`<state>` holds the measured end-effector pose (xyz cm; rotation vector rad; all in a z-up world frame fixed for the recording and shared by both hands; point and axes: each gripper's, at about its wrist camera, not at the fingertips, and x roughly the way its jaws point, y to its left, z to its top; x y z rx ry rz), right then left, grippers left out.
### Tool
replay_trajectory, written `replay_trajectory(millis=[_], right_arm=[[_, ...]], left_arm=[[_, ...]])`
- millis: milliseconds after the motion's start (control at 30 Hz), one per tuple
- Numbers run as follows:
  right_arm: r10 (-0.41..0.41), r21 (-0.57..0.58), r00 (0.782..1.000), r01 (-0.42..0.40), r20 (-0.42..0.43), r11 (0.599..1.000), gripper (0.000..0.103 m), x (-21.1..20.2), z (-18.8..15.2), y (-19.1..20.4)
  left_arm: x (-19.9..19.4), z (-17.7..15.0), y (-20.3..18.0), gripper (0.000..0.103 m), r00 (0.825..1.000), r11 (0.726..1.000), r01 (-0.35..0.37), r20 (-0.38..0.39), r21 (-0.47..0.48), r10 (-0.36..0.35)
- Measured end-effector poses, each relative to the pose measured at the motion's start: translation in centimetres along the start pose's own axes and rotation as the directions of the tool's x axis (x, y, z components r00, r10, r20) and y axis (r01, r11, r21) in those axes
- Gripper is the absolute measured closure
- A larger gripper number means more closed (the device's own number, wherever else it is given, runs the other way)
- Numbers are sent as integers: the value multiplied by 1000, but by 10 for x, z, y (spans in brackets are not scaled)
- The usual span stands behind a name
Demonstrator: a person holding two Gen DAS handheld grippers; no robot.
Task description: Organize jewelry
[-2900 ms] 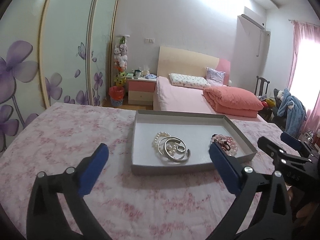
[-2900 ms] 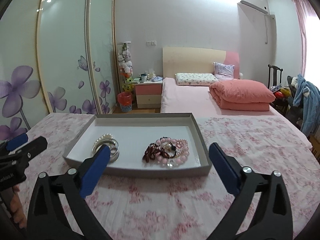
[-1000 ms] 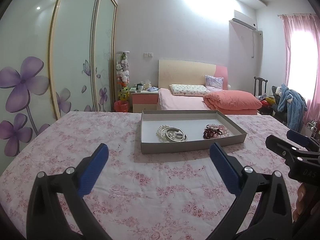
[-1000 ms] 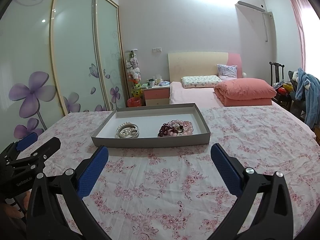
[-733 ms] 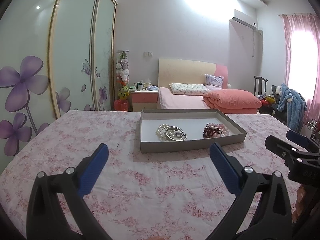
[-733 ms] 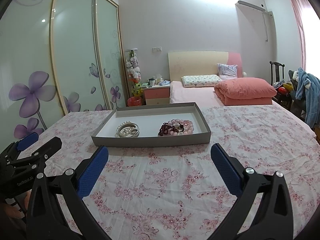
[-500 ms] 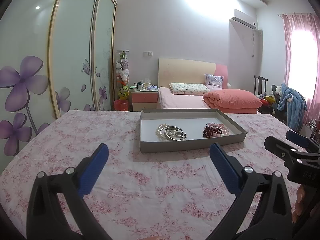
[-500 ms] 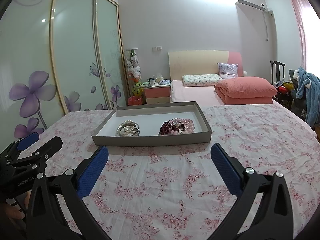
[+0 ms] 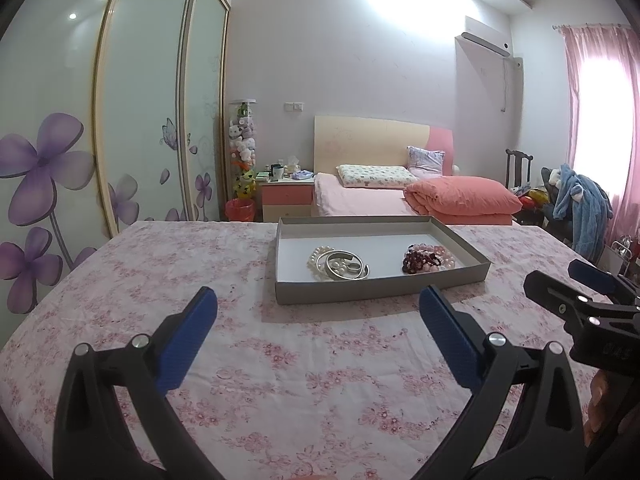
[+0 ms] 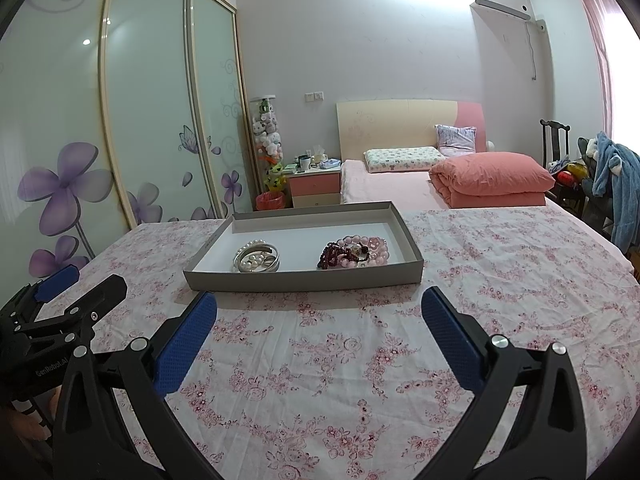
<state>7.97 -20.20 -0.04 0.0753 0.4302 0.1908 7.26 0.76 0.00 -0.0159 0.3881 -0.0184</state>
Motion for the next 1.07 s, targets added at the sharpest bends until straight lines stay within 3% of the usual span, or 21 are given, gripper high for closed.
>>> replay_trajectory(millis=[1067], right_arm=[[4,8,1000,-4,-9,1000,2,1,-3,1]], left_arm=[[-3,1,-3,4,1000,1000,2,6,-10,-2]])
